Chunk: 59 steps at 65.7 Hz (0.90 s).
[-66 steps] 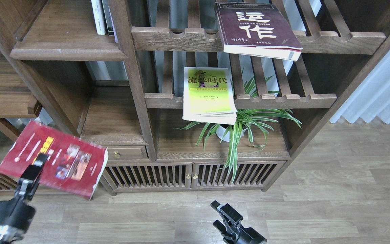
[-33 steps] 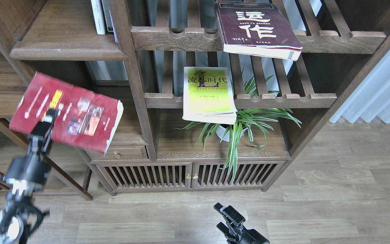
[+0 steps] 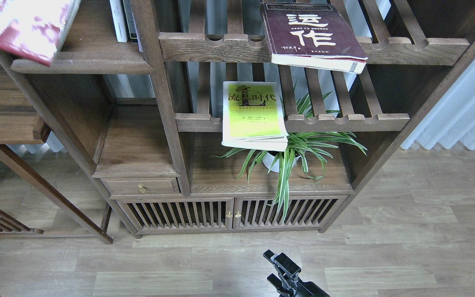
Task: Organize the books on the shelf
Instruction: 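Lift the red book with the left gripper up onto the top shelf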
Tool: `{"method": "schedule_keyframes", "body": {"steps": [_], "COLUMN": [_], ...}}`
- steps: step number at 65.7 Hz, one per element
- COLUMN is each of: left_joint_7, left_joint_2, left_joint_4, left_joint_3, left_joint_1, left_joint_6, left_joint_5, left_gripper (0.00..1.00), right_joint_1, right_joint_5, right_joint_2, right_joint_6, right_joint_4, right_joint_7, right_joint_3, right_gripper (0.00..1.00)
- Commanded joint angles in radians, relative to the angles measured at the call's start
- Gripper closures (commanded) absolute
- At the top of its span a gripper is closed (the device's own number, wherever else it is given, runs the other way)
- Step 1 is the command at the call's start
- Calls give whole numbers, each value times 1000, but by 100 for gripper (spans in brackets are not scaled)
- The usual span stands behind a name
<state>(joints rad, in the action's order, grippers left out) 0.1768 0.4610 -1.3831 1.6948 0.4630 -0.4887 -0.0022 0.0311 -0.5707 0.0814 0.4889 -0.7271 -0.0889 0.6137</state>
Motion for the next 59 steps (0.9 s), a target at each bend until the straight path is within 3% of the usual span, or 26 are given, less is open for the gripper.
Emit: {"method": "schedule_keyframes", "body": {"steps": [1, 14, 32, 46, 59], "left_joint_7": [65, 153, 164, 159, 147], "left_joint_2": [123, 323, 513, 475, 386], "left_joint_4": [-1, 4, 105, 189, 262], "left_joint_3": [-21, -99, -314, -463, -492], "left_joint_1": [40, 117, 342, 525, 608], "left_joint_6": [0, 0, 0, 0, 0], "left_joint_5": [10, 14, 131, 238, 364], "left_gripper": [96, 95, 95, 95, 95], "right_joint_1": [3, 3, 6, 6, 6], "right_joint_5": [0, 0, 0, 0, 0], "right_joint_2": [0, -3, -8, -12, -14], "right_joint_6": [0, 0, 0, 0, 0], "right_joint_4": [0, -6, -6, -9, -9], "right_joint_7": [0, 0, 0, 0, 0], "right_joint_3": [0, 0, 0, 0, 0], "right_gripper": [1, 1, 1, 1, 1]}}
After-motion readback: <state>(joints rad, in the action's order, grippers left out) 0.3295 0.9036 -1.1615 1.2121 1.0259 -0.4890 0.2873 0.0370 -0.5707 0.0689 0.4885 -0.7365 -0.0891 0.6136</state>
